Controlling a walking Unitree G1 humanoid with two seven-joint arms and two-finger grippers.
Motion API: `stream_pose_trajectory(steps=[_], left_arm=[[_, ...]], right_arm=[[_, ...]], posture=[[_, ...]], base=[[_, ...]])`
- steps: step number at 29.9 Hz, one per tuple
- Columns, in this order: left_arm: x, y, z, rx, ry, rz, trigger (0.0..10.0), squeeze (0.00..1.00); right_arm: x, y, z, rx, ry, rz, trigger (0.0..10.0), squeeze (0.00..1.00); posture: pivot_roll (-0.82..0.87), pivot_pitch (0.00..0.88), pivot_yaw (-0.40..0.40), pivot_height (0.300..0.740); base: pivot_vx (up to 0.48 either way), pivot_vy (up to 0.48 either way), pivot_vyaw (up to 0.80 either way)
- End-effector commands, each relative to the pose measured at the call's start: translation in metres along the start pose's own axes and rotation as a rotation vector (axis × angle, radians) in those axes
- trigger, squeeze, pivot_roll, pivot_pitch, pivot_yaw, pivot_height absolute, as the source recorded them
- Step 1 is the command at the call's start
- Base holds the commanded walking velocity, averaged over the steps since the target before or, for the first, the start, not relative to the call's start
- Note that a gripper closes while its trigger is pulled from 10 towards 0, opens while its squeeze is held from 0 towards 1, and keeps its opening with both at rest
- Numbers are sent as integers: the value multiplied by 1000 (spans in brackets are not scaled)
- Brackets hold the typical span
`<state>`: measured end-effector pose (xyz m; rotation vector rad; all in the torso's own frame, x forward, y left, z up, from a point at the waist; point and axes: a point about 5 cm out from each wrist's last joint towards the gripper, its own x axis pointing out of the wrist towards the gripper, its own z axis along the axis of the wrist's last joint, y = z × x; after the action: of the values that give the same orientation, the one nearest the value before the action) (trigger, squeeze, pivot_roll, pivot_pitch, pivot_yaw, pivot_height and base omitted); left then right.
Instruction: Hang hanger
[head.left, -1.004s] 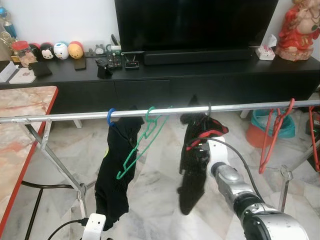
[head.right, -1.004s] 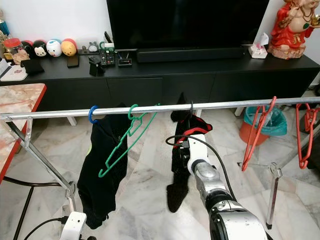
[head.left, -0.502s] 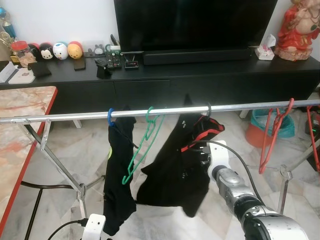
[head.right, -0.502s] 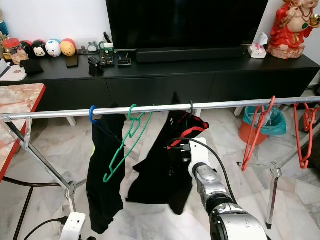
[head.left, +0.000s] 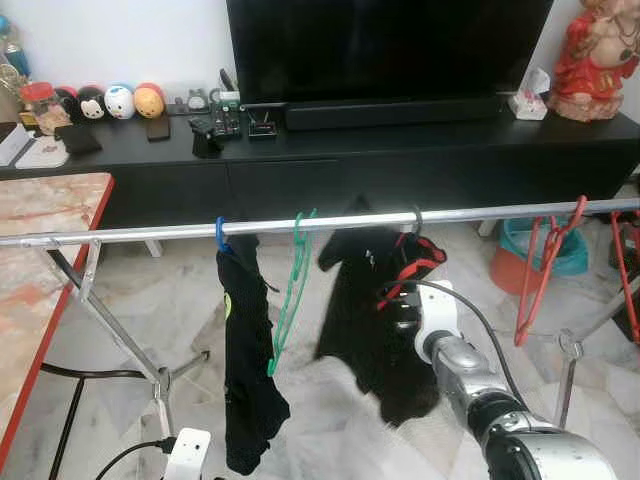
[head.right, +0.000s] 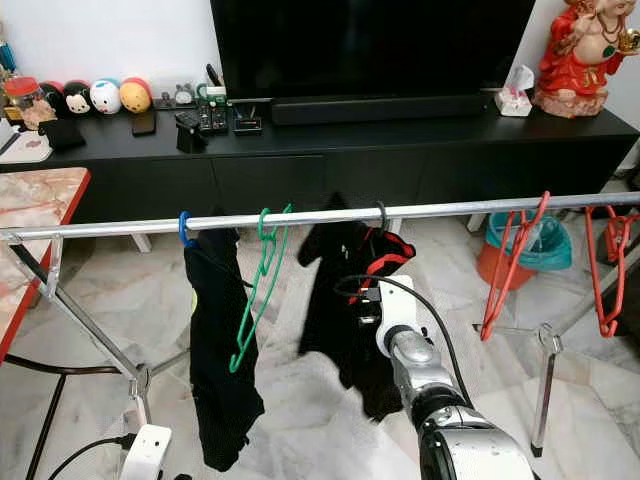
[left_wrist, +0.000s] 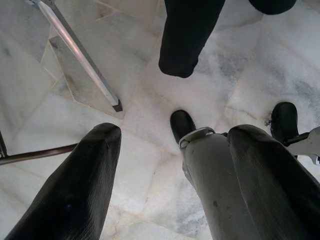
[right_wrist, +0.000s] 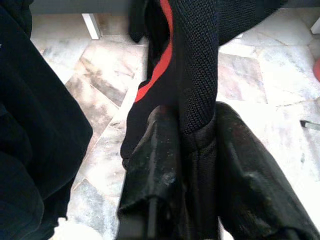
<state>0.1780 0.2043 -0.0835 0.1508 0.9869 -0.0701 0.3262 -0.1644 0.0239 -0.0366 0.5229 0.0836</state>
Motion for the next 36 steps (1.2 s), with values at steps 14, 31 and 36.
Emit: stream_pose_trajectory(steps=[14,31,36], left_arm=[[-1,1,-8,20,23,10,10000,0],[-2,2,-11,23,38,9,10000,0],[-2,2,-11,22,38,11,10000,0]], right_arm=[[-1,-4,10,6,-93,-45,0,0],[-9,-5,8,73,-262,-97,10000,0],[-14,-4,-5,79,-282,-102,10000,0]], posture=[[-101,0,-9,740],[-109,0,-7,740],[-110,0,-7,740]], base=[[0,0,0],[0,0,0],[0,0,0]])
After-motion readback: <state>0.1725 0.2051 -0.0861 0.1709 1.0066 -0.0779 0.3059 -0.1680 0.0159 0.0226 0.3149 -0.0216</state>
